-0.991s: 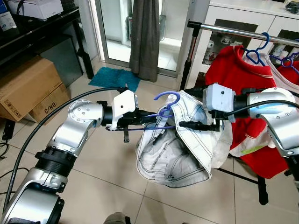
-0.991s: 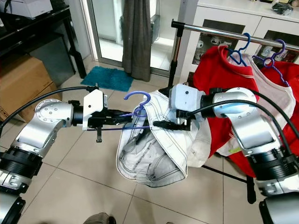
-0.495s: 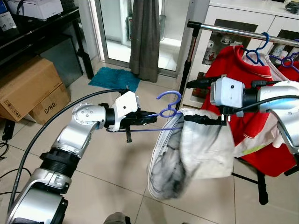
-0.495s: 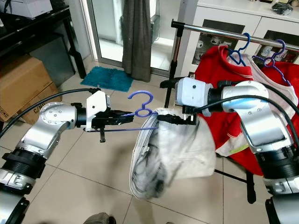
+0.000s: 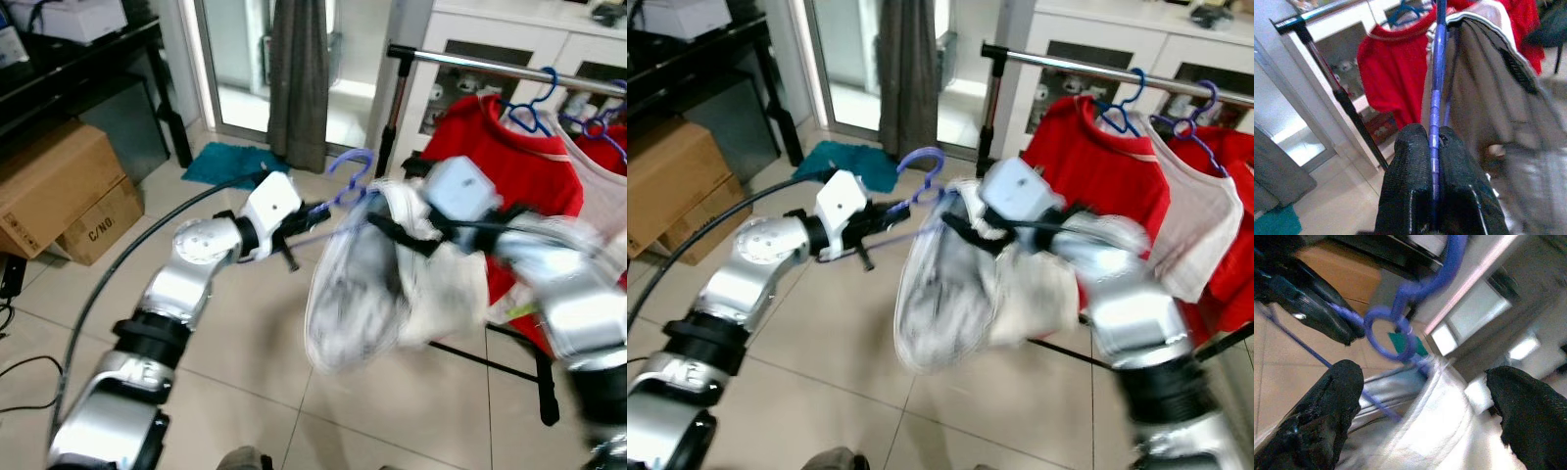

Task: Hang hanger

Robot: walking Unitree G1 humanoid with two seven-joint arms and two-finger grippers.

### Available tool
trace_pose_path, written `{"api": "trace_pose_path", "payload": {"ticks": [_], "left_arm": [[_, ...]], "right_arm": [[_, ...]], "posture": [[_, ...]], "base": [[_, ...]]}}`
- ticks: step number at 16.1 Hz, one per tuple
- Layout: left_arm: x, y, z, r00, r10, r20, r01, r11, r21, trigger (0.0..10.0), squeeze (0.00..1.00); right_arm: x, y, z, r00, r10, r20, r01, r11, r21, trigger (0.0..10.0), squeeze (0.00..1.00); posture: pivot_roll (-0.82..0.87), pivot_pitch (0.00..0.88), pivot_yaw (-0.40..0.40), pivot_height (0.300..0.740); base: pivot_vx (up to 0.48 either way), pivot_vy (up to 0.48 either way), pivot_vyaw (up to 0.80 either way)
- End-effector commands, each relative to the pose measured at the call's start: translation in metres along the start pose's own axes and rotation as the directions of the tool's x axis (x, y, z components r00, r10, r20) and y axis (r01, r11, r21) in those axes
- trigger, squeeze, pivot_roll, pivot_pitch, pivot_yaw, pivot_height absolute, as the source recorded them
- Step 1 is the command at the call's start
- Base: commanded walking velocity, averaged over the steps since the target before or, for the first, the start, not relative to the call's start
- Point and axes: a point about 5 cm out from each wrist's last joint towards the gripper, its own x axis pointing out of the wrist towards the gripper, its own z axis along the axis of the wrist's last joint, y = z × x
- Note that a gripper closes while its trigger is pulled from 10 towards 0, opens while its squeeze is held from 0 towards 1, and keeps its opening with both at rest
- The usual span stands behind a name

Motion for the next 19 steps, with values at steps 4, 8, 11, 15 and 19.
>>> {"api": "trace_pose_path", "payload": {"ticks": [4, 8, 11, 15, 19], "left_arm": [[0.005, 0.002, 0.034, 0.985, 0.072, 0.155, -0.069, 0.997, -0.021, 0.0, 0.00], [0.002, -0.003, 0.034, 0.985, 0.084, 0.149, -0.081, 0.996, -0.027, 0.0, 0.00], [-0.003, -0.004, 0.032, 0.985, 0.101, 0.137, -0.097, 0.995, -0.034, 0.0, 0.00], [-0.008, -0.004, 0.032, 0.986, 0.115, 0.123, -0.111, 0.993, -0.037, 0.0, 0.00], [-0.009, -0.004, 0.030, 0.987, 0.118, 0.113, -0.114, 0.993, -0.043, 0.0, 0.00]], "right_arm": [[0.014, 0.012, -0.003, 0.985, -0.170, -0.037, 0.171, 0.985, 0.029, 0.0, 0.00], [0.023, 0.003, -0.012, 0.938, -0.330, -0.101, 0.330, 0.944, -0.021, 0.0, 0.00], [0.021, -0.004, -0.015, 0.918, -0.380, -0.115, 0.376, 0.925, -0.053, 0.0, 0.00], [0.019, -0.014, -0.016, 0.903, -0.416, -0.109, 0.412, 0.909, -0.060, 0.0, 0.00], [0.018, -0.015, -0.016, 0.907, -0.409, -0.103, 0.408, 0.912, -0.024, 0.0, 0.00]], "posture": [[-0.08, 0.000, 0.017, 0.740], [-0.06, 0.000, 0.007, 0.740], [-0.06, 0.000, 0.002, 0.740], [-0.06, 0.000, 0.002, 0.740], [-0.07, 0.000, 0.014, 0.740]], "base": [[0.000, 0.000, 0.00], [0.000, 0.000, 0.00], [0.000, 0.000, 0.00], [0.000, 0.000, 0.00], [0.000, 0.000, 0.00]]}}
